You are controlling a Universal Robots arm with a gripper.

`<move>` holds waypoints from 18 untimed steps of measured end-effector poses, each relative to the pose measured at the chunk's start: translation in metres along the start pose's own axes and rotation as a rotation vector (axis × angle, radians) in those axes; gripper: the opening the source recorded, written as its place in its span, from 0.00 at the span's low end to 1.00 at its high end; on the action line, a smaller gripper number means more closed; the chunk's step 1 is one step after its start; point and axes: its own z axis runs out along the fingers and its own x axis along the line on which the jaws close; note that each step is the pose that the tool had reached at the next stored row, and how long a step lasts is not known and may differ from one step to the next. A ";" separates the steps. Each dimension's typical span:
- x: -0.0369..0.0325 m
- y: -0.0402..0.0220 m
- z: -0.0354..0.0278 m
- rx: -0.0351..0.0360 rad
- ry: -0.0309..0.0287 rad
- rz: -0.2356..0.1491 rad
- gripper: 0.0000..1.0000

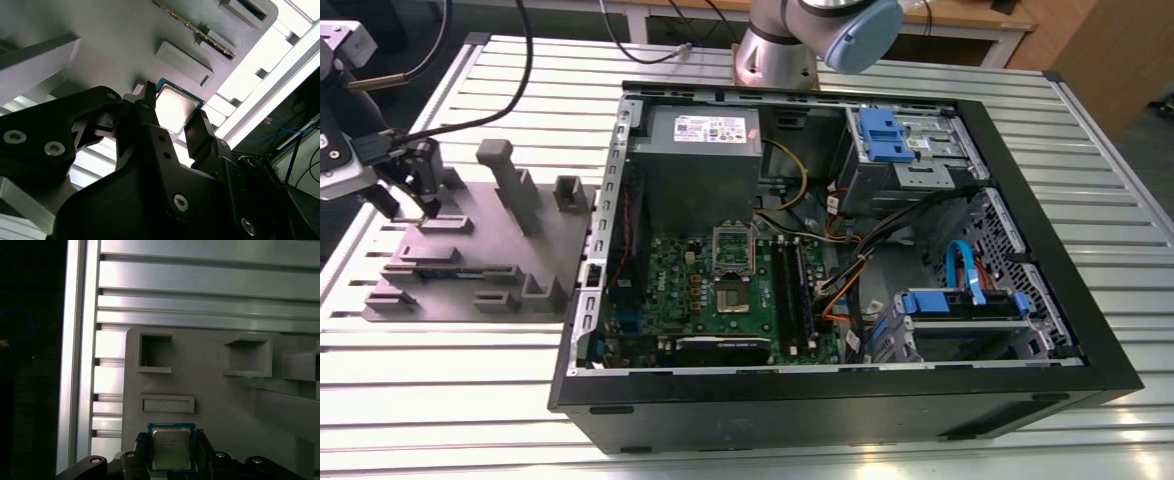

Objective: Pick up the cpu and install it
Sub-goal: 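Pick up the cpu and move it towards the insertion slot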

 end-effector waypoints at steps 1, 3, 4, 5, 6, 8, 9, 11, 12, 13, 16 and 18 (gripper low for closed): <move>0.0000 0.0000 -0.0002 0.0000 0.0000 0.000 0.47; -0.0001 0.0001 -0.0030 0.0000 0.0000 0.000 0.47; -0.0001 0.0001 -0.0032 0.0000 0.0000 0.000 0.47; -0.0002 0.0001 -0.0034 0.0000 0.0000 0.000 0.47; -0.0002 0.0001 -0.0036 0.0000 0.0000 0.000 0.47; -0.0002 0.0001 -0.0040 0.0000 0.0000 0.000 0.47; -0.0002 0.0001 -0.0042 0.0000 0.0000 0.000 0.47; -0.0002 0.0002 -0.0046 0.0000 0.0000 0.000 0.47; -0.0002 0.0002 -0.0049 0.0001 0.0001 0.000 0.47; -0.0002 0.0002 -0.0051 0.0000 0.0000 0.000 0.47; -0.0003 0.0002 -0.0057 0.0000 0.0000 0.000 0.47; -0.0003 0.0002 -0.0061 0.0000 -0.0001 0.000 0.47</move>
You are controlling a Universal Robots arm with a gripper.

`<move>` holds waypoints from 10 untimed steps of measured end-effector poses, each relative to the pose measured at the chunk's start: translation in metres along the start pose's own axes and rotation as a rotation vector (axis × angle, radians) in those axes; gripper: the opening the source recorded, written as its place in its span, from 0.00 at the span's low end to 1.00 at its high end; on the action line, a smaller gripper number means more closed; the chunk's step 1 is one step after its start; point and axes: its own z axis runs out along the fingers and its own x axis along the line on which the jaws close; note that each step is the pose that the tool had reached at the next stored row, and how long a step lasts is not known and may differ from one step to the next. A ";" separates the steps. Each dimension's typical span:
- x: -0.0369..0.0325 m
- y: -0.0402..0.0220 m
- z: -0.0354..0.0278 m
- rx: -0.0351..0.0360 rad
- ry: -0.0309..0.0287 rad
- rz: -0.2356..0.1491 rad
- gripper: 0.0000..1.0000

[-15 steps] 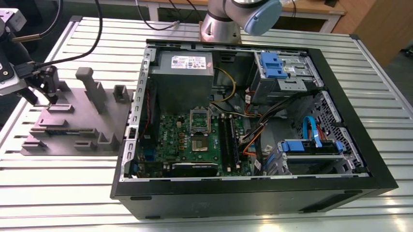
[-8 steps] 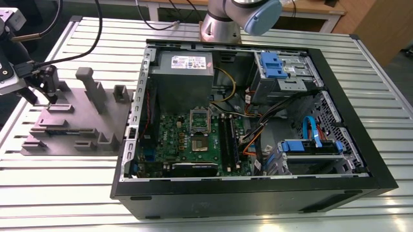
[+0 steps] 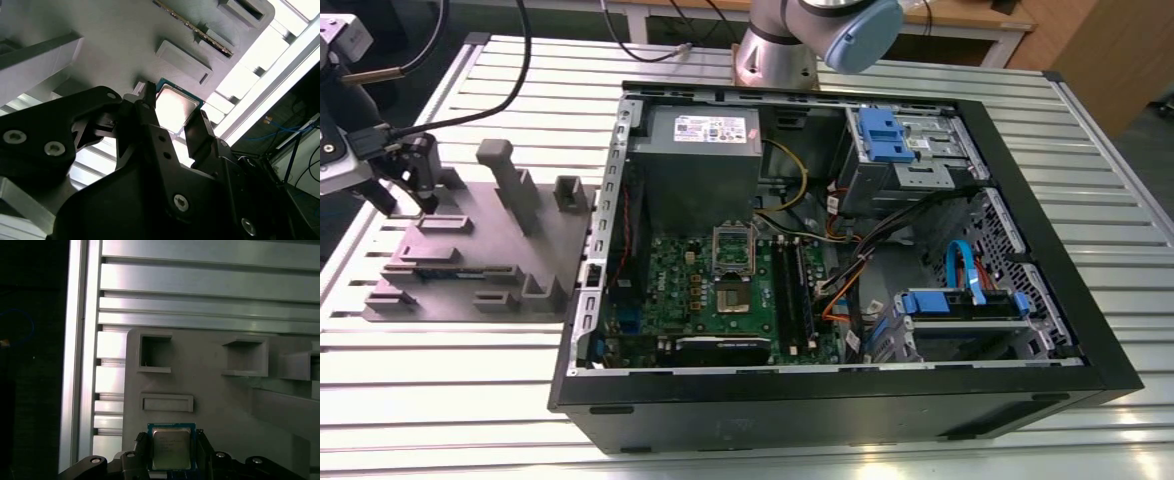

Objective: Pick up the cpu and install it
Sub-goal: 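Pick up the cpu and move it towards the insertion slot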

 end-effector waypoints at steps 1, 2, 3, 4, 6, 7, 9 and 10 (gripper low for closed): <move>0.0000 0.0000 -0.0002 0.0000 0.0000 0.000 0.47; -0.0001 0.0000 -0.0005 0.0000 0.0000 0.000 0.47; 0.0000 0.0000 -0.0007 0.0000 0.0000 0.000 0.47; 0.0000 0.0000 -0.0009 0.0000 0.0000 0.000 0.47; -0.0001 0.0000 -0.0013 0.0001 0.0000 0.000 0.47; -0.0001 0.0000 -0.0014 0.0000 0.0000 0.000 0.47; -0.0001 0.0001 -0.0029 0.0001 0.0001 0.000 0.47; -0.0001 0.0001 -0.0029 0.0000 0.0001 0.000 0.47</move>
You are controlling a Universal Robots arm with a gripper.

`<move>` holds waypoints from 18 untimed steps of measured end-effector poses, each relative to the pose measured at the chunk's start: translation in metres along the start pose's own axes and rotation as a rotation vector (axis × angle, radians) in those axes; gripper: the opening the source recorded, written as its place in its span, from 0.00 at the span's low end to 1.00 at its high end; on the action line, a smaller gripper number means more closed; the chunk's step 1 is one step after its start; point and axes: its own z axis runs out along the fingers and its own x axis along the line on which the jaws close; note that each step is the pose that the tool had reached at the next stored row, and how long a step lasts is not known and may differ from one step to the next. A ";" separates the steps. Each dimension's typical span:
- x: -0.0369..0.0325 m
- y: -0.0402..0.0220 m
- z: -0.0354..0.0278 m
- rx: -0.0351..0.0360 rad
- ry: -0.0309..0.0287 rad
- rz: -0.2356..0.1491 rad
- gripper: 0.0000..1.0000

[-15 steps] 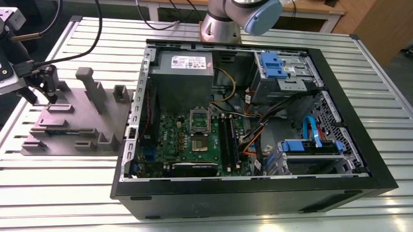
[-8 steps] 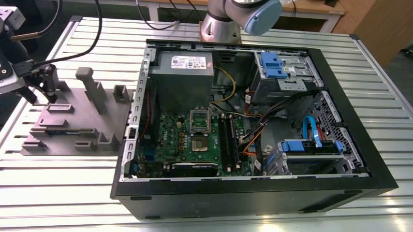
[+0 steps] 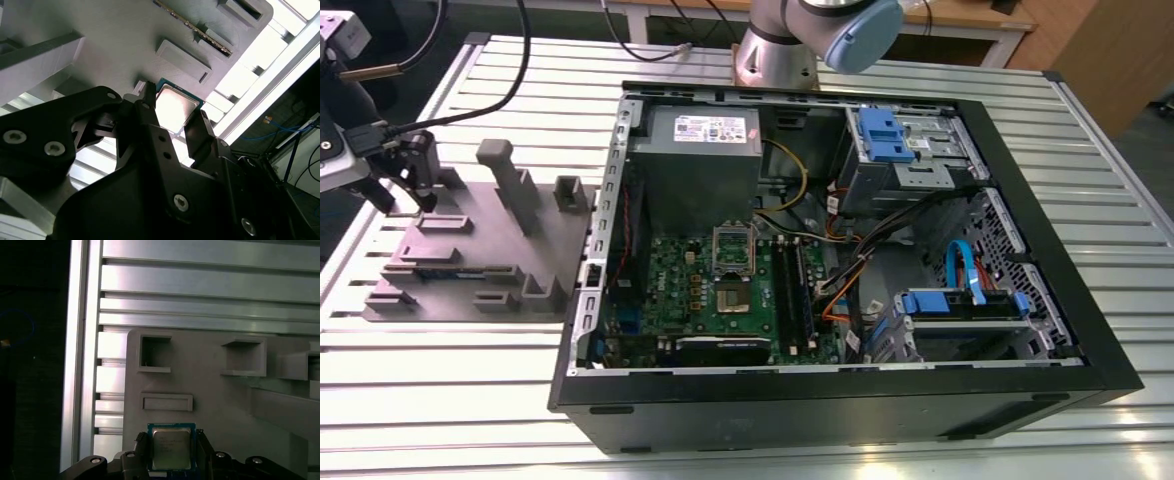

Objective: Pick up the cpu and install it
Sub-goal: 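Pick up the cpu and move it towards the insertion slot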

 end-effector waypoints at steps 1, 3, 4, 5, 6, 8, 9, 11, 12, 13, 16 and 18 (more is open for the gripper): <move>0.0000 0.0000 -0.0001 0.0000 0.0000 0.000 0.47; 0.0000 0.0000 -0.0006 0.0001 0.0001 0.000 0.47; 0.0000 0.0000 -0.0010 0.0001 0.0001 0.000 0.47; -0.0001 0.0000 -0.0012 0.0000 0.0000 0.000 0.47; -0.0001 0.0001 -0.0013 0.0000 -0.0001 0.000 0.47; -0.0002 0.0001 -0.0031 0.0000 0.0000 0.000 0.47; -0.0002 0.0002 -0.0052 0.0000 -0.0001 0.000 0.47; -0.0003 0.0002 -0.0055 0.0000 0.0000 0.000 0.47; -0.0002 0.0002 -0.0057 0.0000 0.0000 0.000 0.47; -0.0003 0.0002 -0.0059 0.0000 0.0000 0.000 0.47; -0.0004 0.0003 -0.0096 0.0000 0.0000 0.000 0.47; -0.0004 0.0003 -0.0100 0.0001 0.0000 0.000 0.47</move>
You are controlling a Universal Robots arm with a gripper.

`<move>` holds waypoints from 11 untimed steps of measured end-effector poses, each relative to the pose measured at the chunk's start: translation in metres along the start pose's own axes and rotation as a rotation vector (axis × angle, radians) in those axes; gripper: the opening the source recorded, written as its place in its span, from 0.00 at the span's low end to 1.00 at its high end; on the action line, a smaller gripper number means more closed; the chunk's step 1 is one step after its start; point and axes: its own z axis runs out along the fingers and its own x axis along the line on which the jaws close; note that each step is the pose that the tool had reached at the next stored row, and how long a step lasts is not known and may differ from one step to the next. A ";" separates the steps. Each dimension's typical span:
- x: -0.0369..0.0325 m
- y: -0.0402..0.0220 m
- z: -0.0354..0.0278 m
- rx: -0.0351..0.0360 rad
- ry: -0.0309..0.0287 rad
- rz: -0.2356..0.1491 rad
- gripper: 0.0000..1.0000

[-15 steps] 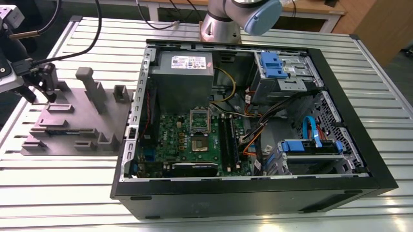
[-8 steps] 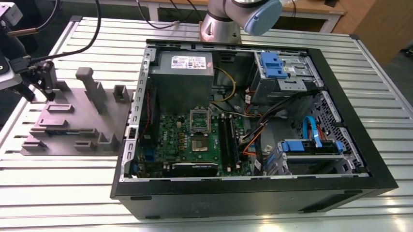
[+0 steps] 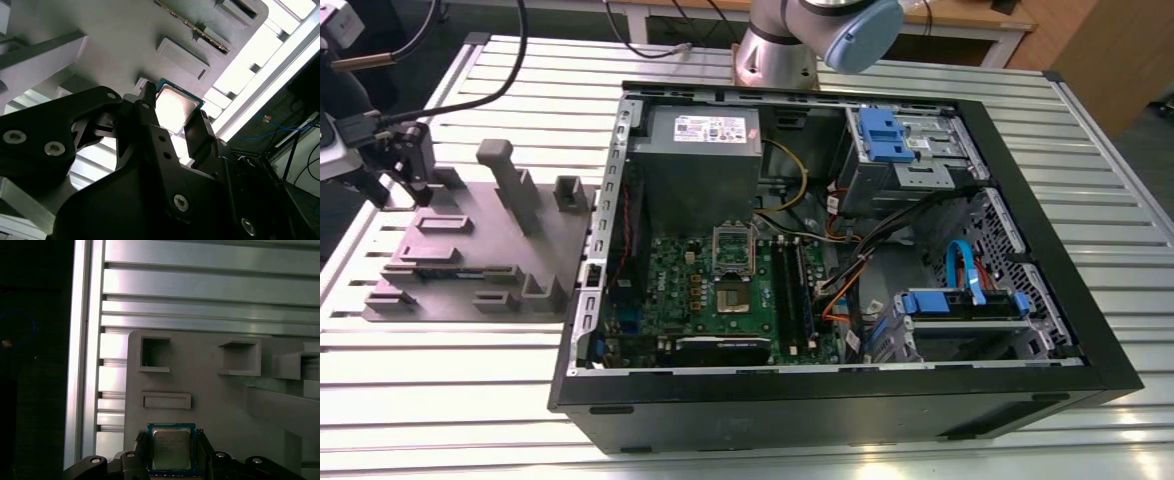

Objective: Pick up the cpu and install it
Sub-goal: 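Pick up the cpu and move it towards the insertion slot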

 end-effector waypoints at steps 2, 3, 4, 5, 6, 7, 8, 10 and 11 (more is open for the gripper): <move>0.0000 0.0000 -0.0005 0.0000 0.0000 0.000 0.47; 0.0000 0.0000 -0.0007 0.0000 -0.0001 0.000 0.47; 0.0000 0.0000 -0.0008 -0.0001 -0.0002 0.000 0.47; -0.0001 0.0000 -0.0009 -0.0001 -0.0002 0.000 0.47; 0.0000 0.0000 -0.0012 0.0000 -0.0001 0.000 0.47; 0.0000 0.0001 -0.0014 0.0000 0.0000 0.000 0.47; -0.0001 0.0001 -0.0016 0.0000 -0.0001 0.000 0.47; -0.0001 0.0001 -0.0019 -0.0001 -0.0001 0.000 0.47; -0.0001 0.0001 -0.0021 0.0000 0.0000 0.000 0.47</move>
